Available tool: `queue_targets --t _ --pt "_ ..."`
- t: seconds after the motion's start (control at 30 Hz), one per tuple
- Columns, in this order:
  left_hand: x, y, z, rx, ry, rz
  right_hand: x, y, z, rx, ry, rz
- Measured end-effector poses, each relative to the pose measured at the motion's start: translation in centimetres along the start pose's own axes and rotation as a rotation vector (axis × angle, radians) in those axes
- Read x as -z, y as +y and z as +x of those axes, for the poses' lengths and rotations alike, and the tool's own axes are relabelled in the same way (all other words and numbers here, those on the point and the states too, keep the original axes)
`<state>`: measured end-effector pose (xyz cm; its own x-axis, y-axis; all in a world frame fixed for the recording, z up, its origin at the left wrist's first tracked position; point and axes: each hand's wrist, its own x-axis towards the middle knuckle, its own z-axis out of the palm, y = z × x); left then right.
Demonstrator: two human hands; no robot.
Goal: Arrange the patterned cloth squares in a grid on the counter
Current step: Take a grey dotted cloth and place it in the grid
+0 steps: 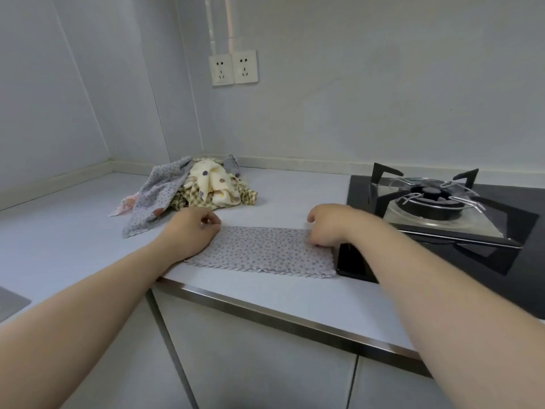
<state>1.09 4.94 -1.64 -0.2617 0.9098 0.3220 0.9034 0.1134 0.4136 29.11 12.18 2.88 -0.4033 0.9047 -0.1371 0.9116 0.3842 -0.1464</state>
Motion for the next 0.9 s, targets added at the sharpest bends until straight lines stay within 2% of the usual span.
queue_targets --t 0.07,0.13,0.3,0.4,0.6,0.77,0.9 --pt "-0.6 -0.5 0.5 -0.046 -0.004 0.01 1.1 -0.3 1.3 0.019 -0.15 0.029" --pt "-0.8 -0.9 0.7 -0.066 0.0 -0.002 1.3 -0.3 2.3 0.021 -0.194 0.062" --pt "-0.9 -0.9 0.6 -0.099 0.012 -0.072 0.5 -0.3 2.3 0.043 -0.131 0.129" --pt "-0.5 -0.5 0.1 -0.109 0.05 -0.169 0.3 -0.1 1.4 0.091 -0.03 0.212" --pt "0.6 -0.4 -0.3 0.033 0.07 -0.357 -0.8 1.3 0.7 0.174 0.113 0.381" --pt "2.0 1.1 -0.1 0.16 0.092 -0.569 0.1 1.7 0.0 0.295 0.074 0.709" --pt "3.8 3.0 -0.1 0.181 0.124 -0.595 0.9 0.8 -0.9 0.439 0.023 0.875"
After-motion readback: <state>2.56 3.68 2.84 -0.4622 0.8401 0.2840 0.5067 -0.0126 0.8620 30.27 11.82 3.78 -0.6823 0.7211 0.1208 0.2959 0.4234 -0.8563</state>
